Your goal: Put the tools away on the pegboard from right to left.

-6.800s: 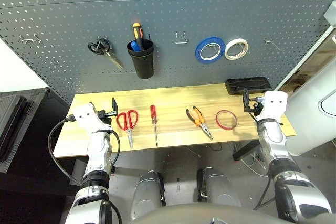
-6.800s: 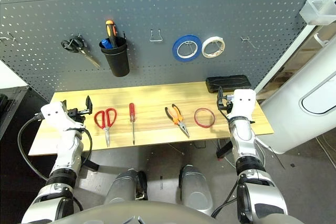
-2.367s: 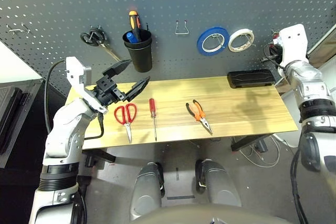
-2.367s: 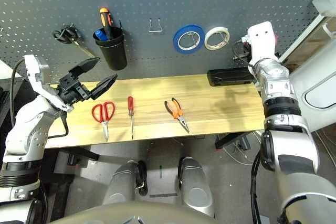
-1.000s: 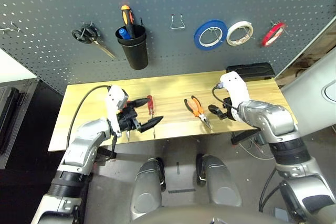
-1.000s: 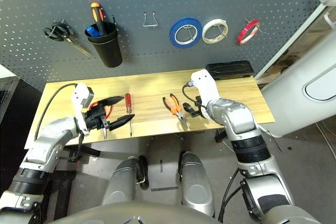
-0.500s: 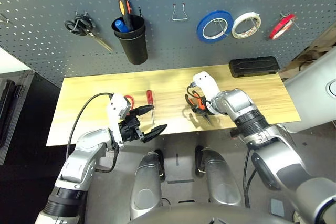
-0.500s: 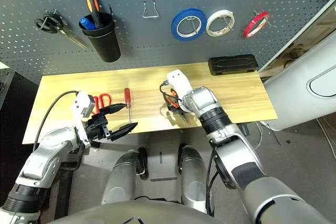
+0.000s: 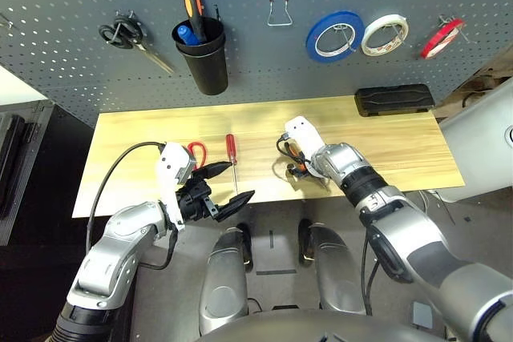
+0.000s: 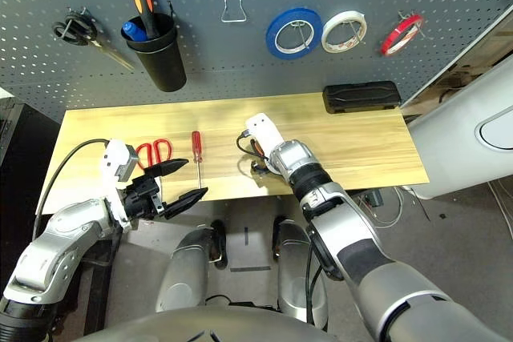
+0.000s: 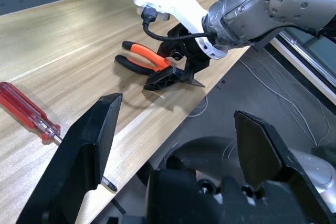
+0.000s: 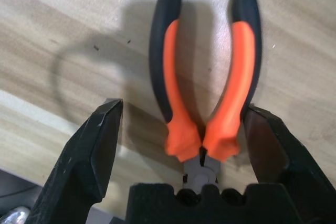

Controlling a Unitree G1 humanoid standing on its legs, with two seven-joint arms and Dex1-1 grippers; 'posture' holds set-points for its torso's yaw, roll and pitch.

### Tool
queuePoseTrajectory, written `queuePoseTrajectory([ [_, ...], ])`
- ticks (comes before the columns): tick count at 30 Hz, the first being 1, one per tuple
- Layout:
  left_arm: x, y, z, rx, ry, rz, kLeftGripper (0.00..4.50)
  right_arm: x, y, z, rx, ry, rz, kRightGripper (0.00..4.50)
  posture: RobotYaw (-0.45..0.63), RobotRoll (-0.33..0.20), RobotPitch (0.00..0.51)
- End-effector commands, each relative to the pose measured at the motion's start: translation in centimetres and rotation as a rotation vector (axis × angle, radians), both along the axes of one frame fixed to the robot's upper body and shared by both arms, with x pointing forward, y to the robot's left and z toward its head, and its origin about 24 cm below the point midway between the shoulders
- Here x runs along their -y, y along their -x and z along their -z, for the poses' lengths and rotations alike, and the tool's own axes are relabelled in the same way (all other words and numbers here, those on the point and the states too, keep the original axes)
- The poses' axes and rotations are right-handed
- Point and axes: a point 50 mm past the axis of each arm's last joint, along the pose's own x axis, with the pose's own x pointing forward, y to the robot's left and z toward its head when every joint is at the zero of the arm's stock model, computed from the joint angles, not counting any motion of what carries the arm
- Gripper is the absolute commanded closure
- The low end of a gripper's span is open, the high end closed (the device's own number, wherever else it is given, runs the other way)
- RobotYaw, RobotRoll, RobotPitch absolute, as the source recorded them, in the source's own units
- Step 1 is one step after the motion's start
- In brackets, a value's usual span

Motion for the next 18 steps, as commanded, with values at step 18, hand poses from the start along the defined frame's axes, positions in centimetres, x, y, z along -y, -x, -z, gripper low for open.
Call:
queuePoseTrajectory([
  [18, -4.5, -1.5, -3.6, 0.027, 0.057, 0.012, 0.00, 2.1, 0.6, -10.1, 0.354, -0.215, -0.076, 1.93, 0.00, 0.000, 0.099],
])
